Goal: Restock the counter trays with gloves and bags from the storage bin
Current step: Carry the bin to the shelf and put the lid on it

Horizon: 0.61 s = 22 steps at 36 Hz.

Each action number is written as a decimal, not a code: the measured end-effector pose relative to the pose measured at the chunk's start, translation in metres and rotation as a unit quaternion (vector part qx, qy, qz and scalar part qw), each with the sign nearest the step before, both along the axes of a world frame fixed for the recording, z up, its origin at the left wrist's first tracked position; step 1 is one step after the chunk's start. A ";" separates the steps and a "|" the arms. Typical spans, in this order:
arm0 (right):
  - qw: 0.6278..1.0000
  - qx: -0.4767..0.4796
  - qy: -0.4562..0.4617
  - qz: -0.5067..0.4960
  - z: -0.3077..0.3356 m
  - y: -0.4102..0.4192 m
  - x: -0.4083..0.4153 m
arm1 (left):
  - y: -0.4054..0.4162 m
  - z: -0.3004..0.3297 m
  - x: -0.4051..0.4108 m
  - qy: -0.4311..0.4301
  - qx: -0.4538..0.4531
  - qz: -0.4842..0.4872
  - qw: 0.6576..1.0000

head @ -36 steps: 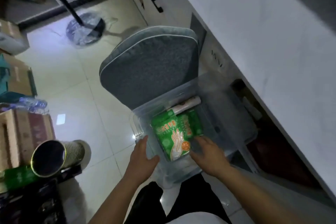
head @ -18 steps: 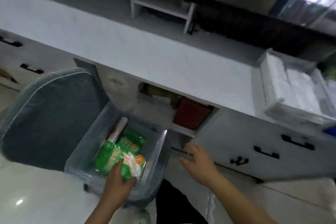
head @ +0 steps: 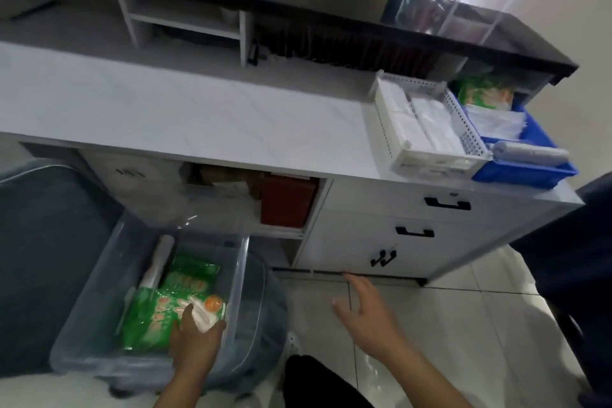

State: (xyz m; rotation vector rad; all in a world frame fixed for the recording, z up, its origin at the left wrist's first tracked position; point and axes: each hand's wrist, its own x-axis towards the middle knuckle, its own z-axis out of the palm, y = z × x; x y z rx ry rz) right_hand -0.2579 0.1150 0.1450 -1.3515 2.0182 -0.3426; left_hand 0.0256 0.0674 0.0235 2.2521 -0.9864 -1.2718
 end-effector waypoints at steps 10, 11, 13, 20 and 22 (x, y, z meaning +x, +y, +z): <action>0.988 0.111 -0.031 0.102 -0.045 -0.065 0.019 | 0.028 -0.054 0.071 0.219 0.164 0.475 0.836; 0.985 0.116 -0.035 0.121 -0.049 -0.077 0.023 | 0.027 -0.057 0.074 0.252 0.165 0.464 0.833; 0.978 0.123 -0.040 0.165 -0.057 -0.103 0.031 | 0.025 -0.060 0.078 0.252 0.152 0.468 0.833; 0.940 0.125 -0.036 0.317 -0.081 -0.196 0.076 | -0.004 -0.048 0.070 0.077 0.067 0.519 0.849; 0.925 0.116 -0.029 0.360 -0.087 -0.220 0.094 | -0.013 -0.050 0.070 0.066 0.059 0.528 0.845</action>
